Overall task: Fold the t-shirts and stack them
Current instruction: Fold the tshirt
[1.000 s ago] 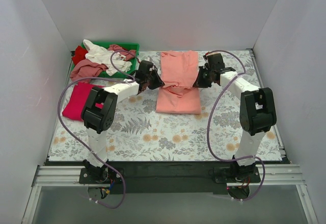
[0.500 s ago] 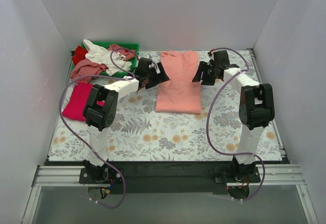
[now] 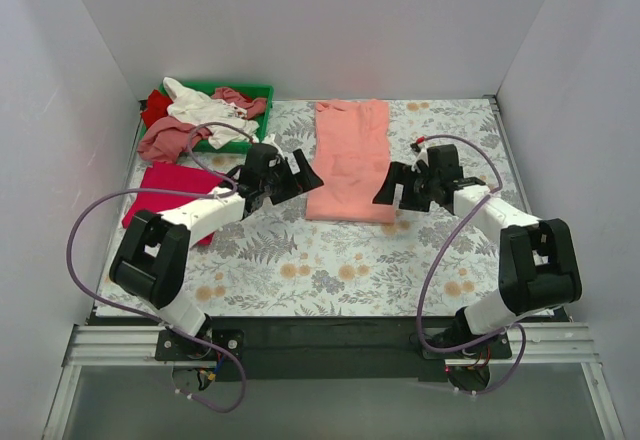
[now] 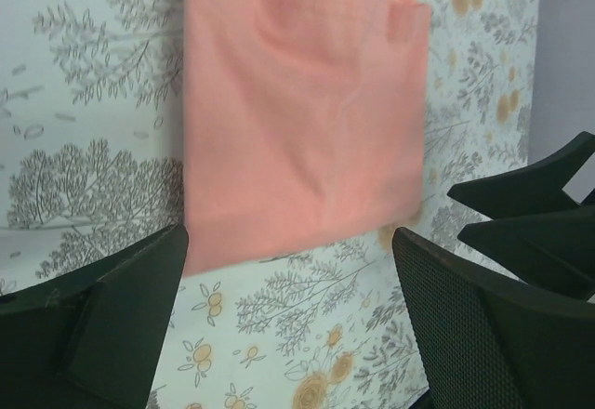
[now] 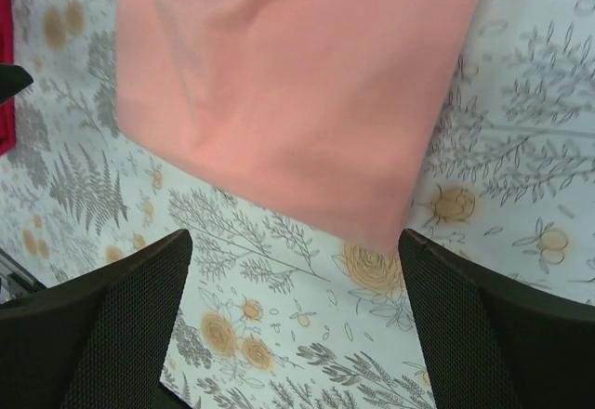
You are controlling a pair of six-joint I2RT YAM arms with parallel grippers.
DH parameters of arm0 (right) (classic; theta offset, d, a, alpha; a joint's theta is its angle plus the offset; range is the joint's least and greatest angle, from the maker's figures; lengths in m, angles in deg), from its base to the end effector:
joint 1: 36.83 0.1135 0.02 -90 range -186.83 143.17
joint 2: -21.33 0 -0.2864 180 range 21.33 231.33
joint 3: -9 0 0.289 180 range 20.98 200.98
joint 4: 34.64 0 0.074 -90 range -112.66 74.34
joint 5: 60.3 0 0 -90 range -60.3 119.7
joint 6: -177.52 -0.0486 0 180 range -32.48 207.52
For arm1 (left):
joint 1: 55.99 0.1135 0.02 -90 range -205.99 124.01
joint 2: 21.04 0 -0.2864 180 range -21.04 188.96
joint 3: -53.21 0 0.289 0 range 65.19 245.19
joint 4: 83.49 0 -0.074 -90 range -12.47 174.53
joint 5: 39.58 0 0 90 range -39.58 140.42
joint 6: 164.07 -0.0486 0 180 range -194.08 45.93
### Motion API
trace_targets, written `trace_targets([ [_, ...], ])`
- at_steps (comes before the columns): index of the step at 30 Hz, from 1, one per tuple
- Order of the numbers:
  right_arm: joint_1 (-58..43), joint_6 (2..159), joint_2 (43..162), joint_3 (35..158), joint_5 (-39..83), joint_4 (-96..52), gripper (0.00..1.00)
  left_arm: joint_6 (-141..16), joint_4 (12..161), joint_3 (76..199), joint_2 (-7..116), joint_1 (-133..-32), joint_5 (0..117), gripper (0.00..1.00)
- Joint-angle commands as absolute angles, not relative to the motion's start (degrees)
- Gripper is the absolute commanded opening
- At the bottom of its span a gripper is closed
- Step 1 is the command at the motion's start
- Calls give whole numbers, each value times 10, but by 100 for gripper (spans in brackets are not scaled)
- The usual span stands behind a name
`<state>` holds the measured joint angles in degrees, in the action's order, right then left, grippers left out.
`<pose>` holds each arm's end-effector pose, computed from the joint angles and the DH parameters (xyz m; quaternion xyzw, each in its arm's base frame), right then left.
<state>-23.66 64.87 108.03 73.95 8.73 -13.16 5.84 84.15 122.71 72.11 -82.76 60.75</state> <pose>0.3455 0.0987 0.2106 0.0026 0.9054 0.2790 0.3200 0.3523 -0.1875 0.2119 -0.3604 0.8120 -0.4105 0.2056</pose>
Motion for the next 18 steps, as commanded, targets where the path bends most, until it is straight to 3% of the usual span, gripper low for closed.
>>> trace_targets([
  [1,-231,639,1069,699,65,-175,96,73,857,1178,705,-831,623,92],
  [3,-232,637,1073,687,68,-175,93,76,859,1164,712,-832,632,92],
  [5,-232,631,1077,684,78,-175,89,82,865,1157,725,-832,647,84],
  [9,-231,626,1104,681,94,-174,68,92,870,1149,745,-835,648,67],
  [12,-231,628,1122,684,113,-174,60,91,867,1147,759,-842,628,56],
  [18,-233,633,1152,689,124,-175,56,89,859,1148,787,-845,620,38],
])
